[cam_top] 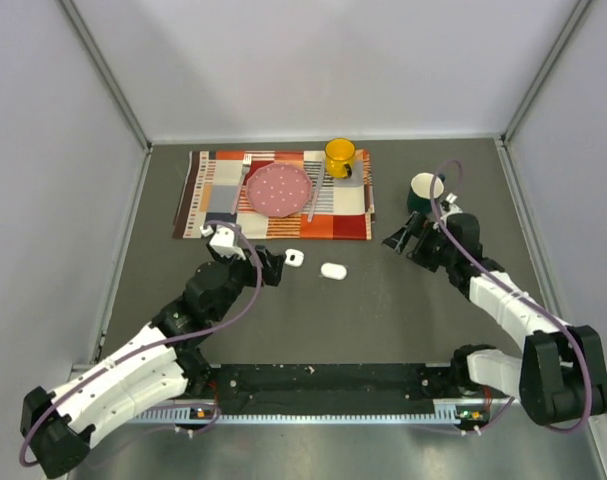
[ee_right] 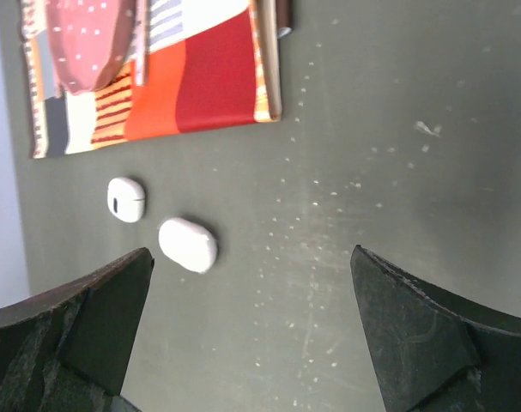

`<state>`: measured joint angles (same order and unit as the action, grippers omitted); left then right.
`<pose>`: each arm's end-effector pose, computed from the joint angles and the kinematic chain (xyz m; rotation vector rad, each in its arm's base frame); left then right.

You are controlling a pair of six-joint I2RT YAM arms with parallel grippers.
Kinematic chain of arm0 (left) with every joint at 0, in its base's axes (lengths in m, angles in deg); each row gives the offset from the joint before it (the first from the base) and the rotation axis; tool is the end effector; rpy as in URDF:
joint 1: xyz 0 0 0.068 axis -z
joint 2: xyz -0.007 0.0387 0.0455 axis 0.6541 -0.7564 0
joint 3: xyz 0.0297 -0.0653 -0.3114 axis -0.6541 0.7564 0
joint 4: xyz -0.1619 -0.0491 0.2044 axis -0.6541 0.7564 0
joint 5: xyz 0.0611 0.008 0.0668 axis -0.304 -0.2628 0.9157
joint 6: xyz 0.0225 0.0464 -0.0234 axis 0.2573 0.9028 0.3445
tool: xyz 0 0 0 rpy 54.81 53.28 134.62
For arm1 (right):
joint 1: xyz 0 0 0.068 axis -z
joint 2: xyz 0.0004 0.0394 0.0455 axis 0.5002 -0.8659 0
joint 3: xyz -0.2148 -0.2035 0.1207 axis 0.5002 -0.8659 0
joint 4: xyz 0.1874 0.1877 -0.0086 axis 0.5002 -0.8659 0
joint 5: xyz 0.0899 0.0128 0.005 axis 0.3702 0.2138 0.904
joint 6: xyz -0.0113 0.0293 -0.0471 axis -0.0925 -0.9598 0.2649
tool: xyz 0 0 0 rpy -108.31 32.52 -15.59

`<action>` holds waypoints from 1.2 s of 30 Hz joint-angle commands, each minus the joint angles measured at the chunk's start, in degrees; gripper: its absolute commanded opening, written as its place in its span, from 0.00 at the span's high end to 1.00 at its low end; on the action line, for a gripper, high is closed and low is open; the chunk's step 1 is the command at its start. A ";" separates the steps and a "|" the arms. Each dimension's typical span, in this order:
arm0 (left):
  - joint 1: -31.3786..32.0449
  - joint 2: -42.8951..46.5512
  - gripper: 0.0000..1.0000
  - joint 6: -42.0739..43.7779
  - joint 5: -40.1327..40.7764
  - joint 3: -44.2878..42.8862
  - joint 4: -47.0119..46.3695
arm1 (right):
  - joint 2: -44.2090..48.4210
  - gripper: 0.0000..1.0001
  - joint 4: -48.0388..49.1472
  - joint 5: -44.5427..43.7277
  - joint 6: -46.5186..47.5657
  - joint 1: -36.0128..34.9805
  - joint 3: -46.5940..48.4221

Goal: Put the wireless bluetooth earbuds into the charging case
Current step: Reset both arms

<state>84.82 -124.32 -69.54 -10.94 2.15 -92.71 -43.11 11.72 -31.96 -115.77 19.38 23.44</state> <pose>0.1101 -0.0875 0.2892 0.0259 1.7716 -0.5818 0.2175 0.0545 0.2430 0.3494 2.2164 0.8616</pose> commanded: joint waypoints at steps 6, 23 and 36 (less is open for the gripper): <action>-18.85 3.50 0.01 5.68 -15.75 0.07 8.04 | 18.65 0.01 -5.13 -26.73 11.32 0.88 -3.75; -31.48 1.83 0.01 1.37 -17.04 0.78 8.74 | 32.03 0.01 12.09 -44.88 29.09 -2.20 -20.45; -31.40 11.15 0.01 2.16 -16.25 5.70 3.38 | 19.82 0.01 40.13 -46.91 42.36 -2.55 -28.36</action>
<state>53.63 -114.70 -68.16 -28.34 6.70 -85.10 -19.31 38.06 -78.86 -79.35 17.37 -2.70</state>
